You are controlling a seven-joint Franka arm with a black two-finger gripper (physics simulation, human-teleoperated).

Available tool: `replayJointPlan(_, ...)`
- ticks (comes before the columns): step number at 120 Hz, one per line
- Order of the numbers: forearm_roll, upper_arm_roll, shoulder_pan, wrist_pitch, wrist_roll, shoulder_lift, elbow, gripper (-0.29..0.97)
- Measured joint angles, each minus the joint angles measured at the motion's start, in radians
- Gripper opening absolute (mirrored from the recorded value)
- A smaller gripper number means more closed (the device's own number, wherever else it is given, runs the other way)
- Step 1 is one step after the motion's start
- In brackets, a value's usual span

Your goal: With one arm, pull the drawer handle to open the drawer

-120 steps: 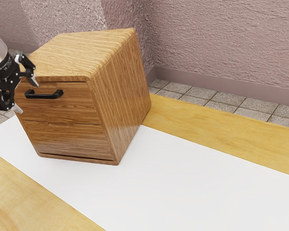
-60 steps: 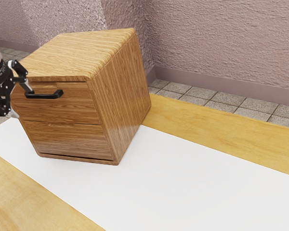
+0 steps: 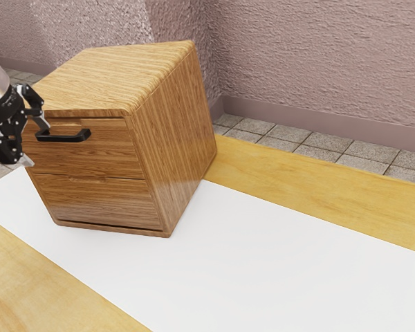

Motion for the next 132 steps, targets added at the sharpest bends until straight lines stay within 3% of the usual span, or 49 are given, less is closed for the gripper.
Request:
replayJointPlan(25, -0.001, 0.001, -0.004, 0.008, -0.008, 0.019, -0.004, 0.65)
replayJointPlan(95, -0.005, -0.003, -0.013, 0.005, -0.027, 0.006, 0.000, 0.04)
replayJointPlan(132, -0.008, -0.010, -0.013, -0.036, -0.042, -0.041, -0.016, -0.09)
